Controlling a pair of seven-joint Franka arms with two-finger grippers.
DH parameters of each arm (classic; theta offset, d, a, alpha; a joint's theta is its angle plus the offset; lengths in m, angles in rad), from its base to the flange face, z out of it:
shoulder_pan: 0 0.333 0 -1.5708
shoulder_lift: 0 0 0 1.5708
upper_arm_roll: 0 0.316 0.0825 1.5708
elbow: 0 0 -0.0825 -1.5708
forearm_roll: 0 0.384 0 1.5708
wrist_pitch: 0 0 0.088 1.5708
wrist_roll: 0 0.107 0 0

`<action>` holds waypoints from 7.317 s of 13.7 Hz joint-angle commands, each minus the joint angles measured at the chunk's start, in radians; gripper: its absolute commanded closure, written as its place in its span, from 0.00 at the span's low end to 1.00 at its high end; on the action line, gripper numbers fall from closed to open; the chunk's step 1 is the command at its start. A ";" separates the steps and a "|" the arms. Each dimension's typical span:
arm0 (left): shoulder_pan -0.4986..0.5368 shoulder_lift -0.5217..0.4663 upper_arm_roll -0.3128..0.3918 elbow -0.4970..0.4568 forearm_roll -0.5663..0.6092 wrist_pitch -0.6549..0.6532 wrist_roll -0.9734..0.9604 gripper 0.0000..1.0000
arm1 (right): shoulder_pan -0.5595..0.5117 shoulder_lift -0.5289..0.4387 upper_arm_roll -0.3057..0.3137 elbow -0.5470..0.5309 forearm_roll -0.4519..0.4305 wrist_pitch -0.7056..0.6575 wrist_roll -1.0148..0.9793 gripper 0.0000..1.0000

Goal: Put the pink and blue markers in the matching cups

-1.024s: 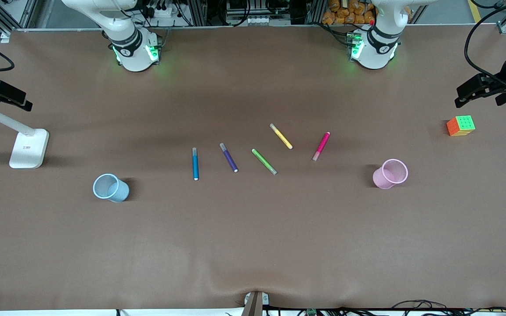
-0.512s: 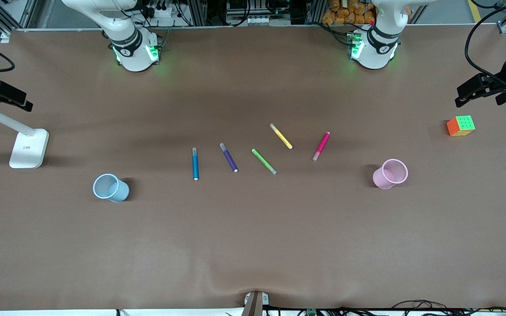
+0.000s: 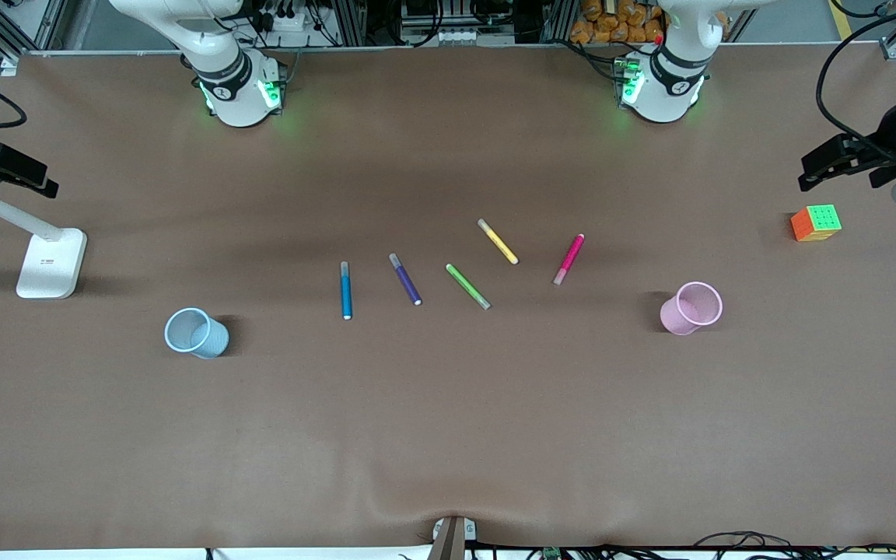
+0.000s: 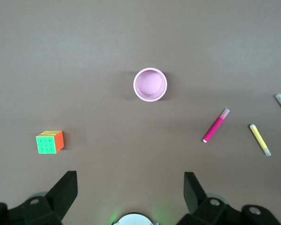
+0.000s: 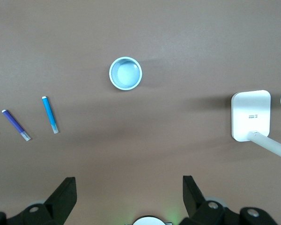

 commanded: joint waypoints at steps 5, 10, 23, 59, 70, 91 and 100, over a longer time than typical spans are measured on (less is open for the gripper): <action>-0.001 0.054 -0.079 -0.011 -0.005 -0.002 0.002 0.00 | 0.022 0.005 0.007 0.010 0.013 -0.010 0.013 0.00; -0.002 0.078 -0.121 -0.031 -0.002 0.003 -0.002 0.00 | 0.065 0.005 0.007 0.009 0.013 -0.011 0.019 0.00; -0.114 0.219 -0.130 -0.046 0.004 0.061 -0.104 0.00 | 0.158 0.014 0.007 0.006 0.011 -0.005 0.123 0.00; -0.446 0.784 -0.133 -0.038 0.308 0.328 -0.237 0.33 | 0.473 0.439 0.009 -0.307 0.131 0.595 0.122 0.00; -0.450 0.798 -0.135 -0.035 0.297 0.341 -0.239 0.55 | 0.572 0.411 0.007 -0.643 0.125 1.180 0.115 0.00; -0.440 0.712 -0.136 0.101 0.291 0.233 -0.193 1.00 | 0.617 0.456 0.007 -0.668 0.127 1.179 0.122 0.00; -0.224 0.433 -0.138 0.113 0.234 0.232 0.034 1.00 | 0.617 0.464 0.007 -0.668 0.127 1.182 0.120 0.43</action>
